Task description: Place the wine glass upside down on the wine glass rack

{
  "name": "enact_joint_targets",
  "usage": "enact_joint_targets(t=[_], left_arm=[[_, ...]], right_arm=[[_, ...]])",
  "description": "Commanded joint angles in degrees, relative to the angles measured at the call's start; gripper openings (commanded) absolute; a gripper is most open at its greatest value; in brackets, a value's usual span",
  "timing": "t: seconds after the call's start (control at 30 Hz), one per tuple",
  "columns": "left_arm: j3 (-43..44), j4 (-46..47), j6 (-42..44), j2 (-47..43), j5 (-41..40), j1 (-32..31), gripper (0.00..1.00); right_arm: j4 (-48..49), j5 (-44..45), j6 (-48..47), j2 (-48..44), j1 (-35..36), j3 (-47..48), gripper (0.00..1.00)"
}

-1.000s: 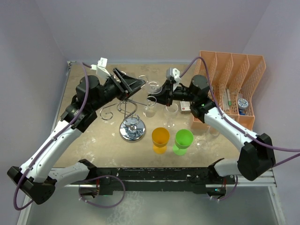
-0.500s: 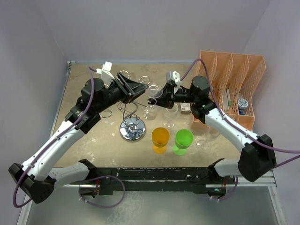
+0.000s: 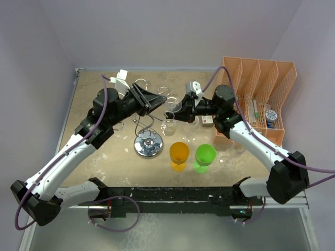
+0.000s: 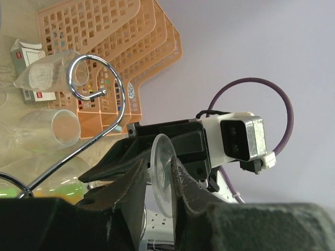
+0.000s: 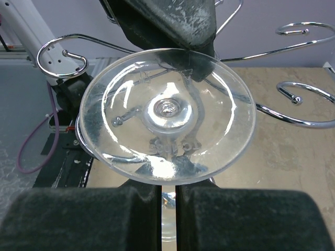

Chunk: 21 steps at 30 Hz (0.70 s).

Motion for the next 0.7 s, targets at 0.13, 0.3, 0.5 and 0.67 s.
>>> enact_joint_targets(t=[0.13,0.3,0.5,0.67], left_arm=[[0.0,2.4,1.1,-0.1,2.4,-1.3,0.11],[0.4,1.3,1.9,-0.8,2.1,-1.6,0.00],[1.7,-1.9,2.9,-3.3,-1.5,-1.6,0.00],[2.6,-4.0,3.4,-3.8,-3.2,-1.6,0.00]], right_arm=[[2.3,-1.0,-0.5,-2.3,0.9,1.2,0.00],[2.8,0.3,1.5,-2.2,0.9,1.7,0.00],[-1.7,6.8,1.6,-3.5,0.8,1.1,0.35],[-4.2,15.0,1.1,-5.5,0.8,-0.2,0.42]])
